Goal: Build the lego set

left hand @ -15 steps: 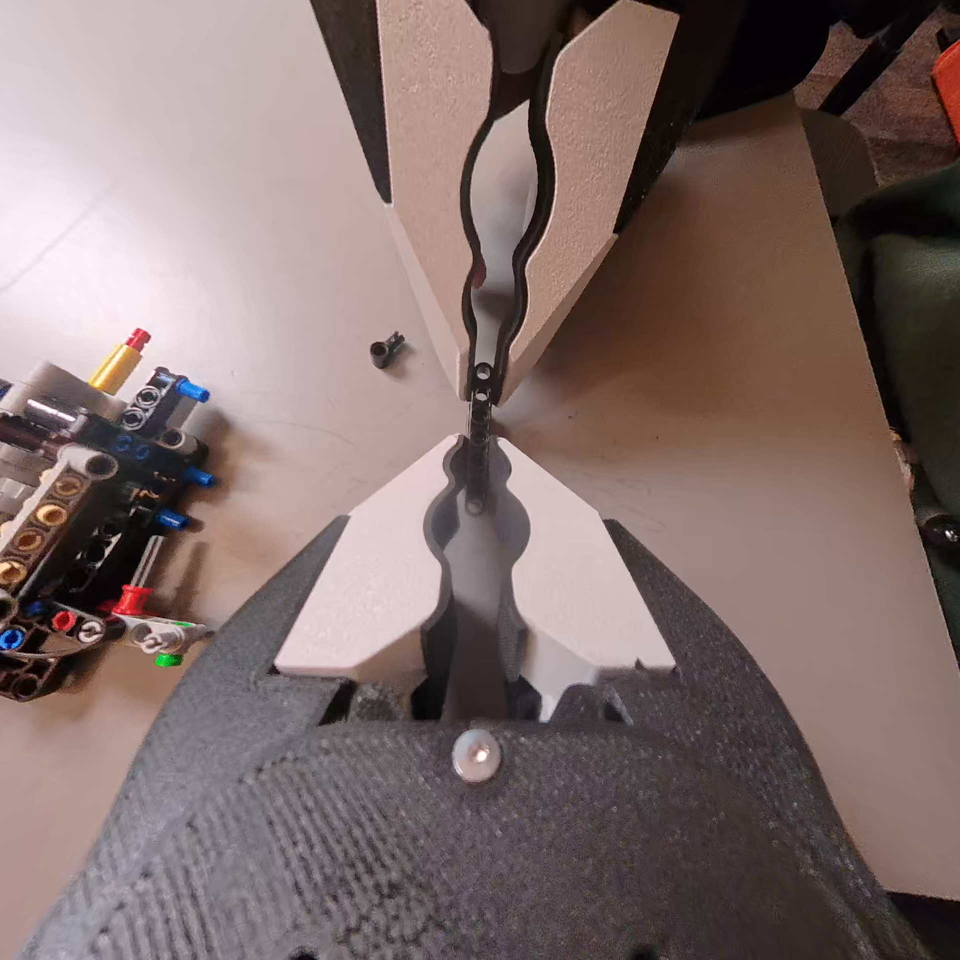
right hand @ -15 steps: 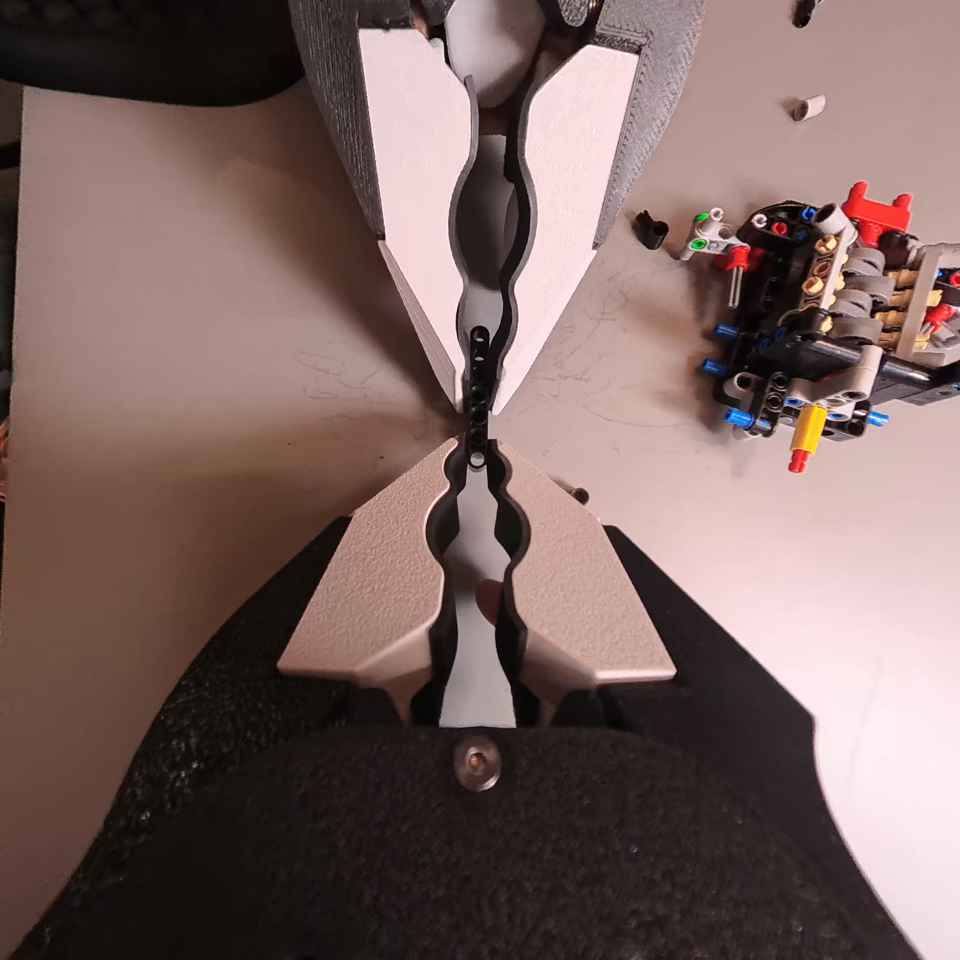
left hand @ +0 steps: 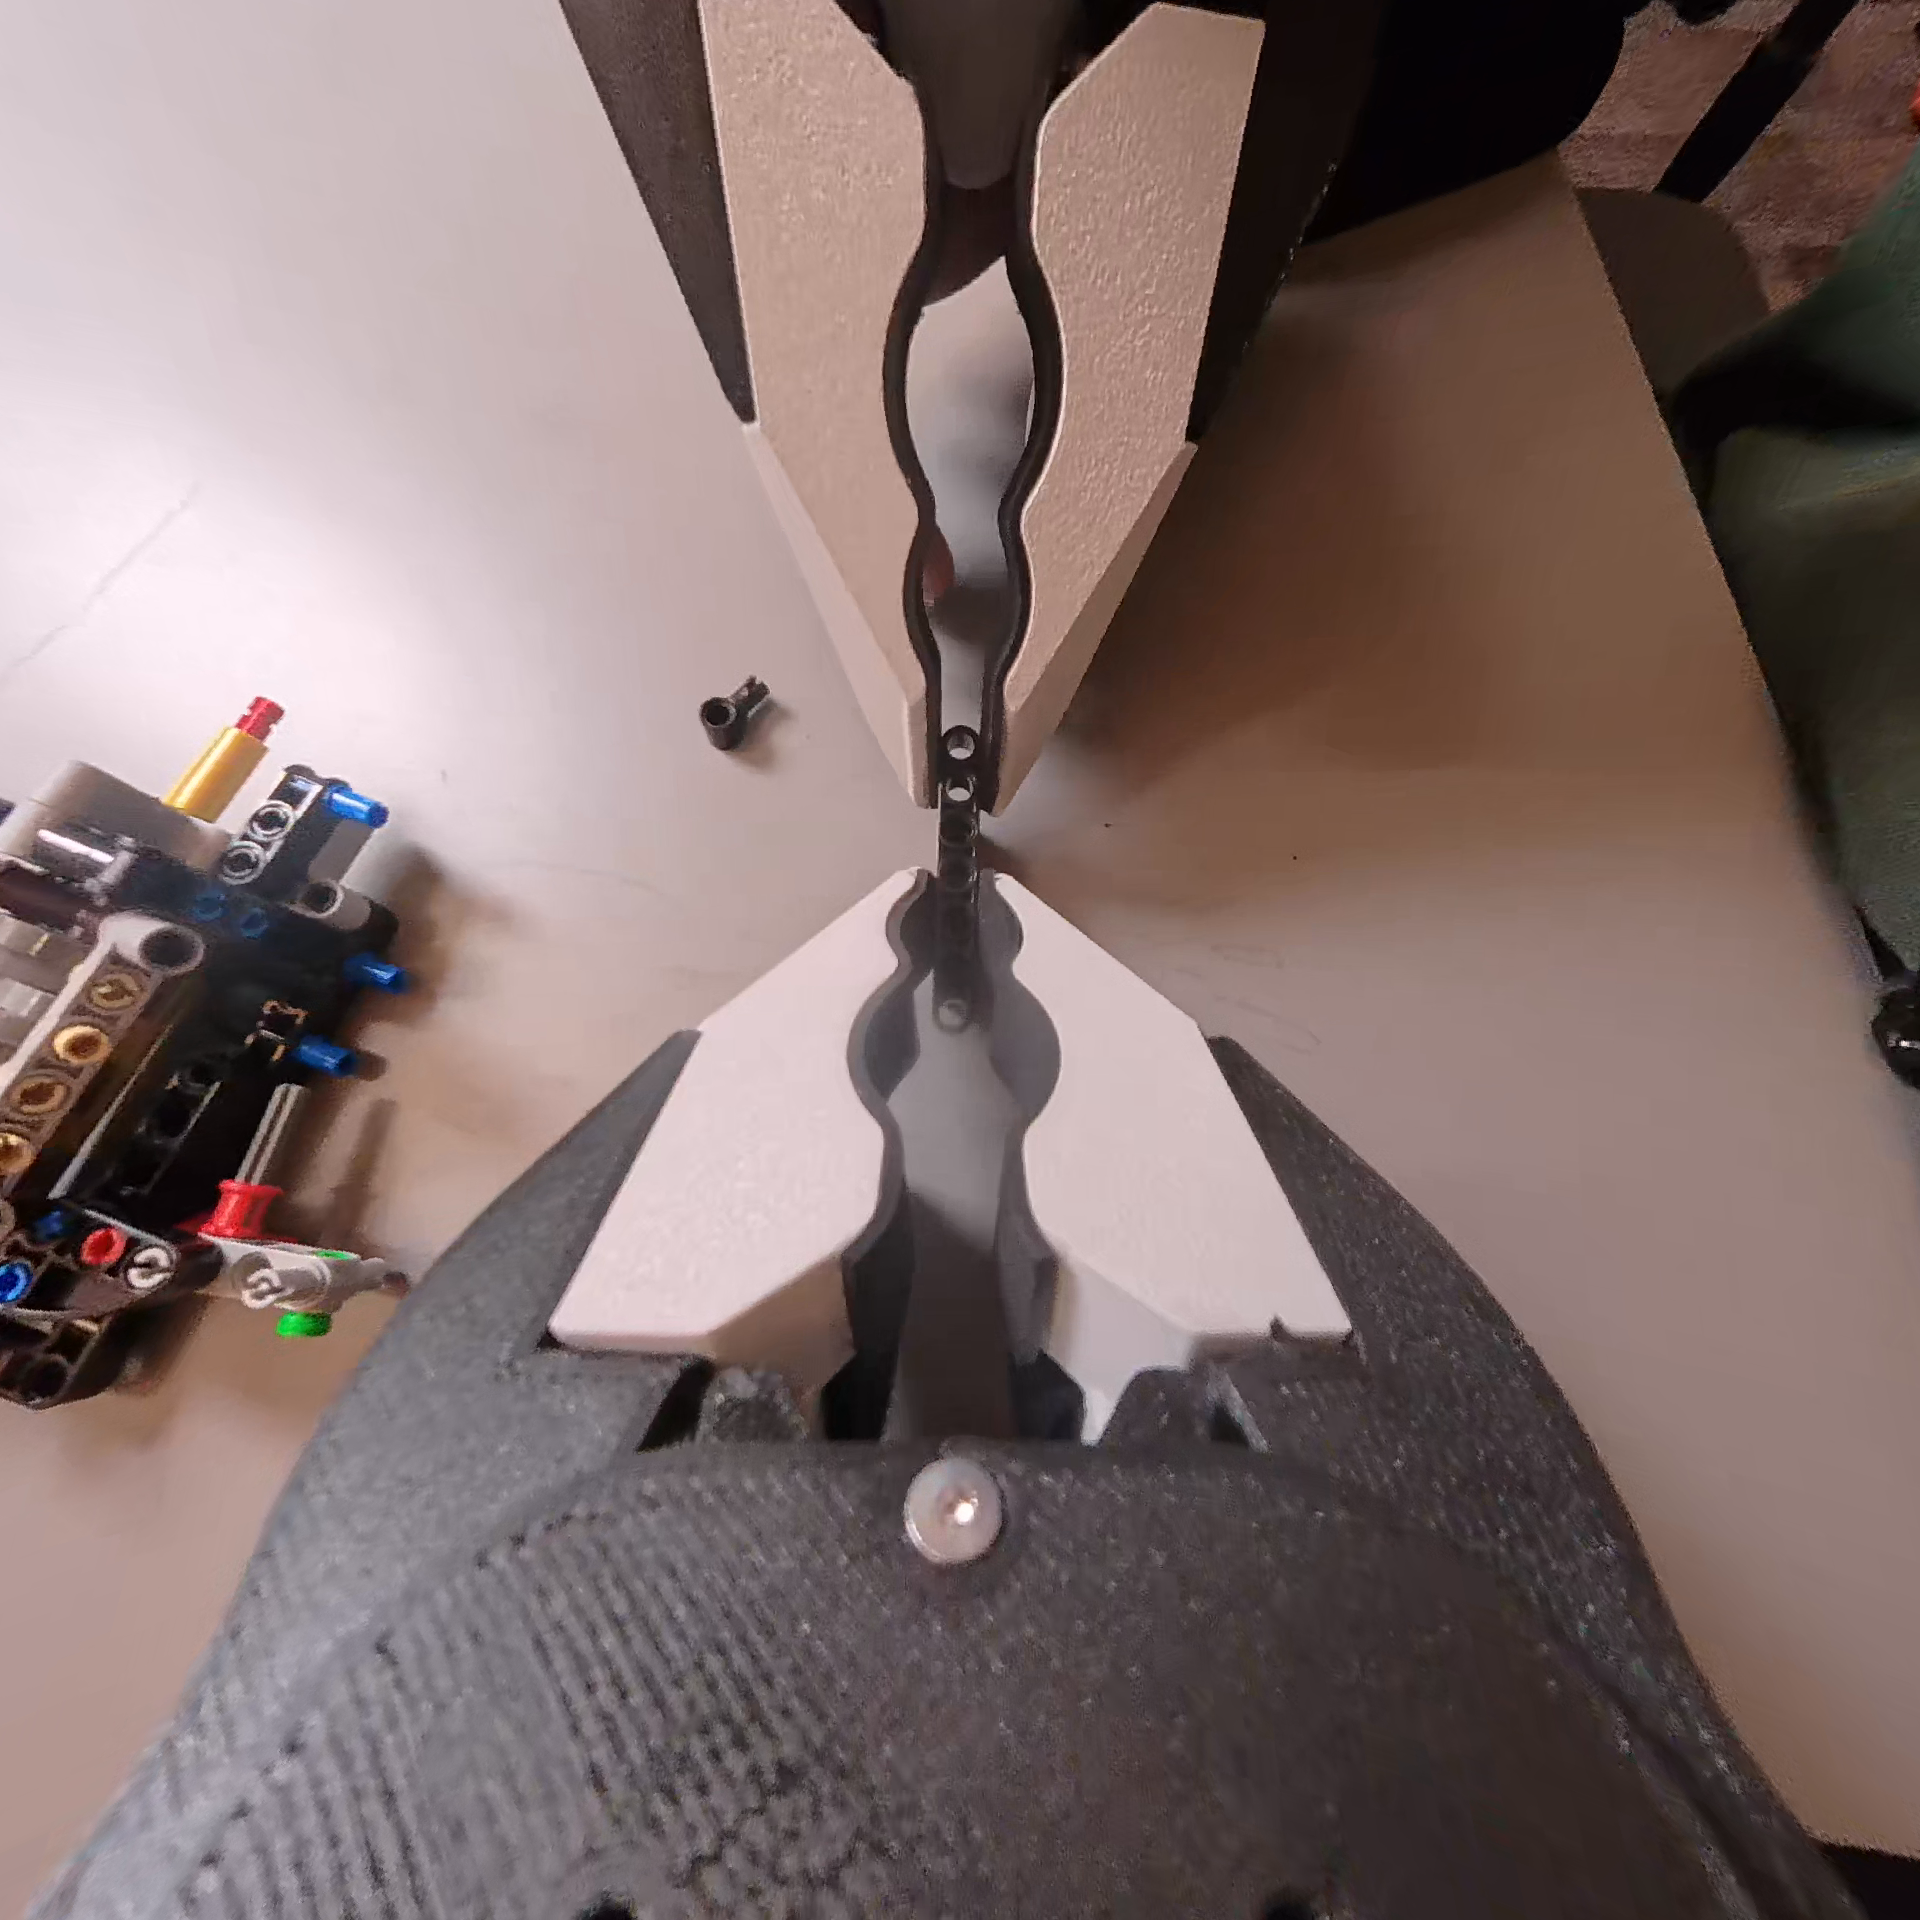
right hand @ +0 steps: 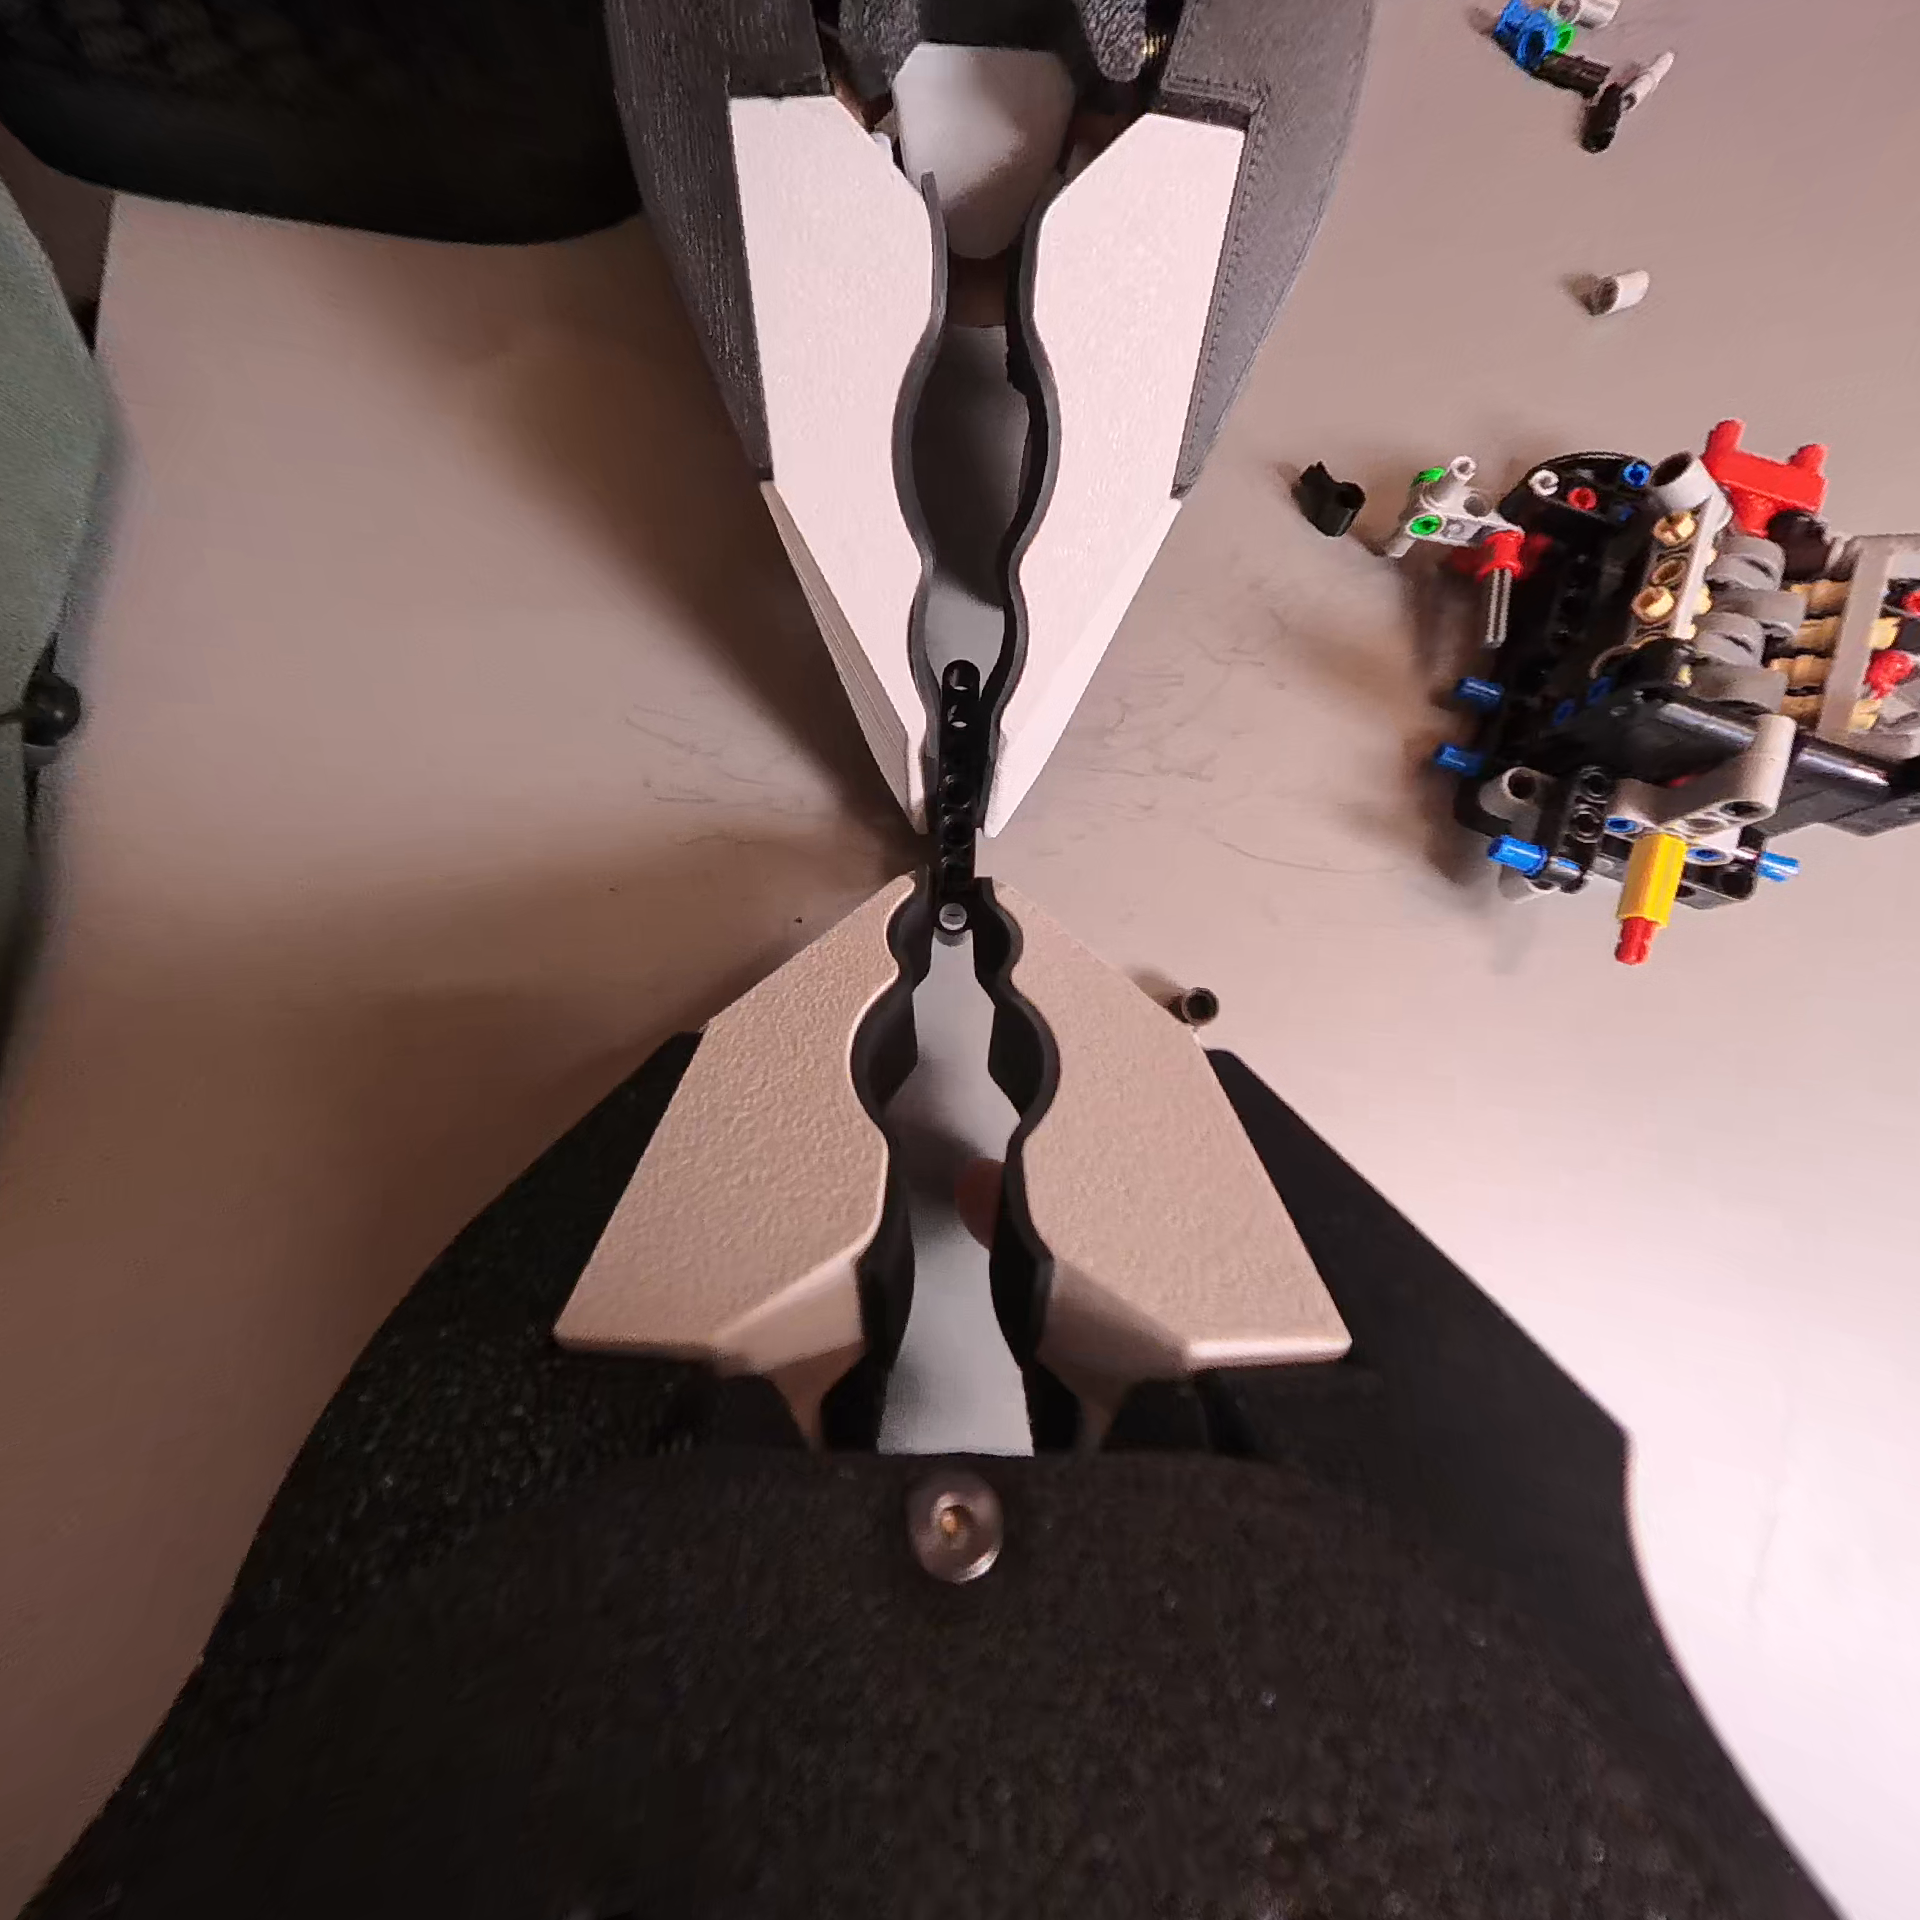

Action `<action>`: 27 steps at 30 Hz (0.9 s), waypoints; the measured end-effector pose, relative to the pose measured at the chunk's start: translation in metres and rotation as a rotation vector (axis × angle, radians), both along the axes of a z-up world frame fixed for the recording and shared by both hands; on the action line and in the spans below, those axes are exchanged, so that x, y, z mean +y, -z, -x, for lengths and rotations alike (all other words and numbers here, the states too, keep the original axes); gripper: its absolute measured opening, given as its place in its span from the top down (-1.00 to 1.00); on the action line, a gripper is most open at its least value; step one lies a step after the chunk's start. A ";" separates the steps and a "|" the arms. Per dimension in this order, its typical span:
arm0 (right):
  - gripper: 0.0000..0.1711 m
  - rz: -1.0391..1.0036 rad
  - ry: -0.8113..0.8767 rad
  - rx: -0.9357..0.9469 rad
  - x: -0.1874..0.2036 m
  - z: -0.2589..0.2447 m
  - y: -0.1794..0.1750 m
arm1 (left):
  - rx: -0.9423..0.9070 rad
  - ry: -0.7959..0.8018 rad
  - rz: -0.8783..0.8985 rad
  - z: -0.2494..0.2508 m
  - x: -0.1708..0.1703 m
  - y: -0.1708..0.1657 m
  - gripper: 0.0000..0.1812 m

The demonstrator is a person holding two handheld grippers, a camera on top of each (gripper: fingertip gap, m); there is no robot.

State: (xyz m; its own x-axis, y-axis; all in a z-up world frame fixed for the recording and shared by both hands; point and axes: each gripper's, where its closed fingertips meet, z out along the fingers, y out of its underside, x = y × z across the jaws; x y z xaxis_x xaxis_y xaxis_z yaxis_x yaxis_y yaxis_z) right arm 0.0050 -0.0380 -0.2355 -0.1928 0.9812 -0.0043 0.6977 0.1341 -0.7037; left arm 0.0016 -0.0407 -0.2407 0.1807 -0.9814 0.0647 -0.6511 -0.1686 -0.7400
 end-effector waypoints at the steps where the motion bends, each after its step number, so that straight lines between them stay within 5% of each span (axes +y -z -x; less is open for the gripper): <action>1: 0.93 0.010 -0.002 -0.005 0.000 0.000 0.000 | 0.000 0.002 0.015 0.000 0.000 0.000 0.92; 21: 0.92 0.045 0.003 -0.031 0.000 0.003 0.005 | -0.008 0.004 0.124 -0.002 0.001 0.004 0.93; 27: 0.76 0.010 -0.002 -0.006 -0.001 0.000 0.001 | 0.005 -0.019 0.048 0.012 -0.002 -0.001 0.68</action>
State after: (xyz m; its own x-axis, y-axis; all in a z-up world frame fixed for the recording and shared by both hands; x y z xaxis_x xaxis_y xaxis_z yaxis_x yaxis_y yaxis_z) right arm 0.0046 -0.0385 -0.2367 -0.1947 0.9807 -0.0156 0.7020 0.1282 -0.7006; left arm -0.0109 -0.0425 -0.2399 0.1999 -0.9735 0.1109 -0.6511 -0.2166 -0.7274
